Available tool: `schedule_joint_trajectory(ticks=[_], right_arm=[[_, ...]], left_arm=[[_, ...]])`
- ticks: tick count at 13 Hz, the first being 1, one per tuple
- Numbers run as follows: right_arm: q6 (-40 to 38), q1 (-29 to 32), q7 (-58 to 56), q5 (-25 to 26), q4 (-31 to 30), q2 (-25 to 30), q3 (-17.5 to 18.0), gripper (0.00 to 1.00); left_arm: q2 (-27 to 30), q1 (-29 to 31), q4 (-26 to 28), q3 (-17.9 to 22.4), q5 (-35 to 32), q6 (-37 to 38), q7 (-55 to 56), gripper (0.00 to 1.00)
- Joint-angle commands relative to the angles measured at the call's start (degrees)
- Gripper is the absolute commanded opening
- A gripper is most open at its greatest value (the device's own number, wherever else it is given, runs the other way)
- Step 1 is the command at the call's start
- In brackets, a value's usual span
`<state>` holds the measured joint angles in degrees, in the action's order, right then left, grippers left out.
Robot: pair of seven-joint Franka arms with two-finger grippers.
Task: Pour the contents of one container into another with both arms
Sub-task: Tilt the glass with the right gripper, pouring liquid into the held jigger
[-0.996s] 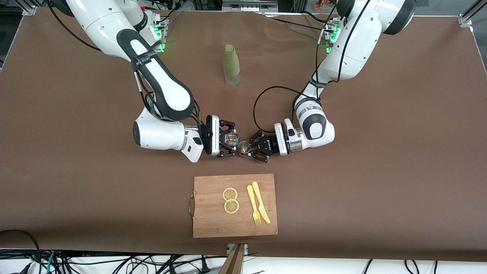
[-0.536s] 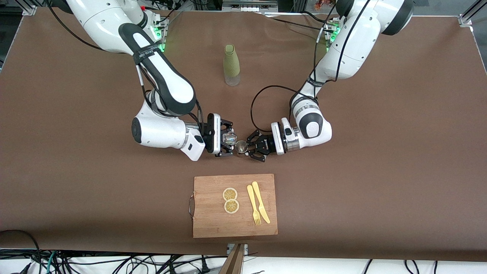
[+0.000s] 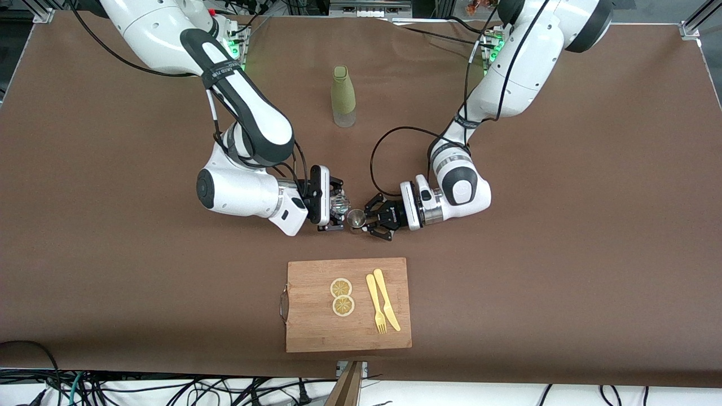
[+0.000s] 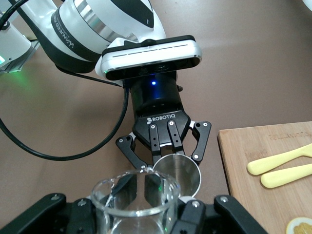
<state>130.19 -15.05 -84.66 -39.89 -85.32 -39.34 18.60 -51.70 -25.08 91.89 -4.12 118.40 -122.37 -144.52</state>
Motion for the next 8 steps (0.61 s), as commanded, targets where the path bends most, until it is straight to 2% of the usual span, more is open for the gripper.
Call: schedule_joint_trajectory(ticks=[1,3,8], right_arm=[[0.42,-0.42,3.43,1.92,-0.46,1.19,0.12,0.00],[0.42,-0.86,6.86,5.25,0.33,1.10,0.12,0.00],[0.50,-1.04,8.02,5.62,0.51,0.93,0.04,0.00]], left_arm=[[-0.77,-0.50,-1.54,-0.28,2.54,-1.38,-1.73,0.00],[-0.77,-0.41,-1.54,-0.80,2.54,-1.47,-1.73,0.00],[-0.77,-0.32,-1.54,-0.98,2.54,-1.47,-1.73,0.00]])
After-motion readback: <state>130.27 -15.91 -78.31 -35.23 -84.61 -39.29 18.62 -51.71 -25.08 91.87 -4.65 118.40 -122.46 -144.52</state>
